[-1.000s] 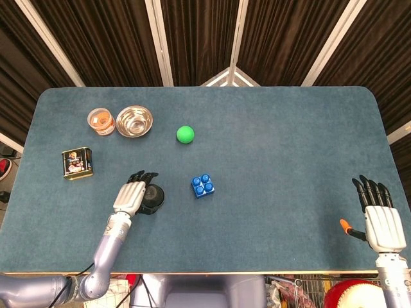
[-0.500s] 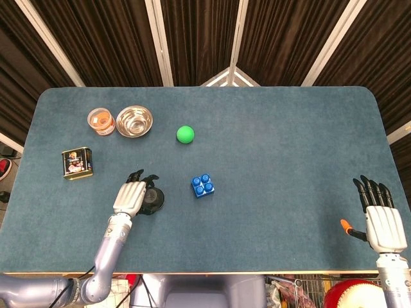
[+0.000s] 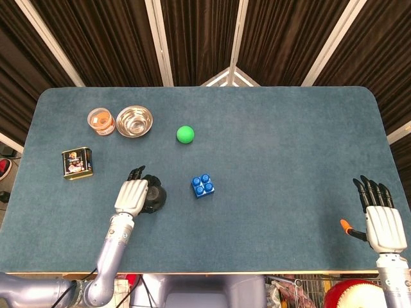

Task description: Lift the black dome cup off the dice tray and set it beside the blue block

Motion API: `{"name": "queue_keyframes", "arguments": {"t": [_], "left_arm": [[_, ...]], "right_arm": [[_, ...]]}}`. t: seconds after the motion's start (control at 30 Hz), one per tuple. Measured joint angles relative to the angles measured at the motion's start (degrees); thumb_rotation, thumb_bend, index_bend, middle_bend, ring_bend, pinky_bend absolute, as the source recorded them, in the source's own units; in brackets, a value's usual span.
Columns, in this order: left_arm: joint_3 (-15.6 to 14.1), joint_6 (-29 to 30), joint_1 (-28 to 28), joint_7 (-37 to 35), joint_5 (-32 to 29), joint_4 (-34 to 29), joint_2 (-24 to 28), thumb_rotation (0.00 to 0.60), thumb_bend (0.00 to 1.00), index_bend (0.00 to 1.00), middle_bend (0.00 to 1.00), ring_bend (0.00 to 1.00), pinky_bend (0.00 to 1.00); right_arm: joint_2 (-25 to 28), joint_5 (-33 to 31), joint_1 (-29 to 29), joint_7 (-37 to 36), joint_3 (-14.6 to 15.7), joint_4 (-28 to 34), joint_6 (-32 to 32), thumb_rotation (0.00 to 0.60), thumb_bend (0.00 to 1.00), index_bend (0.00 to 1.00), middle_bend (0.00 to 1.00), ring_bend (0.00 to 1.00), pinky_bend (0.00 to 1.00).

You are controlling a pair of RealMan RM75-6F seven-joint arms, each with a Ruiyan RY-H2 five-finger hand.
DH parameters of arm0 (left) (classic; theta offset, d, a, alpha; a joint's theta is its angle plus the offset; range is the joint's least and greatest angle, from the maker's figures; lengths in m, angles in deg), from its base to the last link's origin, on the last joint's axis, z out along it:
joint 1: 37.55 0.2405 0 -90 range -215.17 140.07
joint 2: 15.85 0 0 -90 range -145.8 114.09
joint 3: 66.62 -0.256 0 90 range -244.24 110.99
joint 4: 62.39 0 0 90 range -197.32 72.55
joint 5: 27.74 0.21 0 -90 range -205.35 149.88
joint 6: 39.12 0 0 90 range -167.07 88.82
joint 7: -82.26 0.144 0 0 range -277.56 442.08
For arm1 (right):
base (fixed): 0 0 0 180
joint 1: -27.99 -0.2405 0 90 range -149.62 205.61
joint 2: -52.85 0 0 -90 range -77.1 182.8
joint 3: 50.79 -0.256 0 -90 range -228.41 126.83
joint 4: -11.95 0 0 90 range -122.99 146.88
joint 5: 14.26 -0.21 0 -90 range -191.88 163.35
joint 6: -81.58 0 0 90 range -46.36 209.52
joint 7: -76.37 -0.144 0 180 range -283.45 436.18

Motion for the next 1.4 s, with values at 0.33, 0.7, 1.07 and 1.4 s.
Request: {"name": "queue_keyframes", "arguments": {"t": [0.33,0.7,1.07,1.4], "left_arm": [[2.6,3.1,-1.1,1.3,2.0,-7.2,0.2,0.600,0.51,0.37,0.42,0.00,0.00],[1.5,0.8,-3.9,2.9,-0.5,-2.5,-6.7,0.600,0.47,0.37,0.38,0.00,0.00],[1.0,0.8,-4.7,5.4,-2.8,-1.1,-7.9,0.600,0.36,0.26,0.17,0.00,0.00],[1.2,-1.2,-5.5,7.9,-8.0,-4.1,-4.8,0.600,0.31,0.13,0.00,0.00,0.00]], "right_arm": [[0.1,0.4,0.0,0.3,0.0,0.6,-0.4,0.600,0.23,0.00,0.00,0.01,0.00],[0.3,-0.1,0.0,-0.1,-0.1,0.4,-0.1,0.600,0.23,0.00,0.00,0.01,0.00],[0.3,-0.2,-0.1,0.1,0.0,-0.1,0.4,0.600,0.23,0.00,0.00,0.01,0.00],[0.1,-0.1,-0.1,0.9,-0.1,-0.2,0.0,0.600,0.24,0.00,0.00,0.01,0.00]]}}
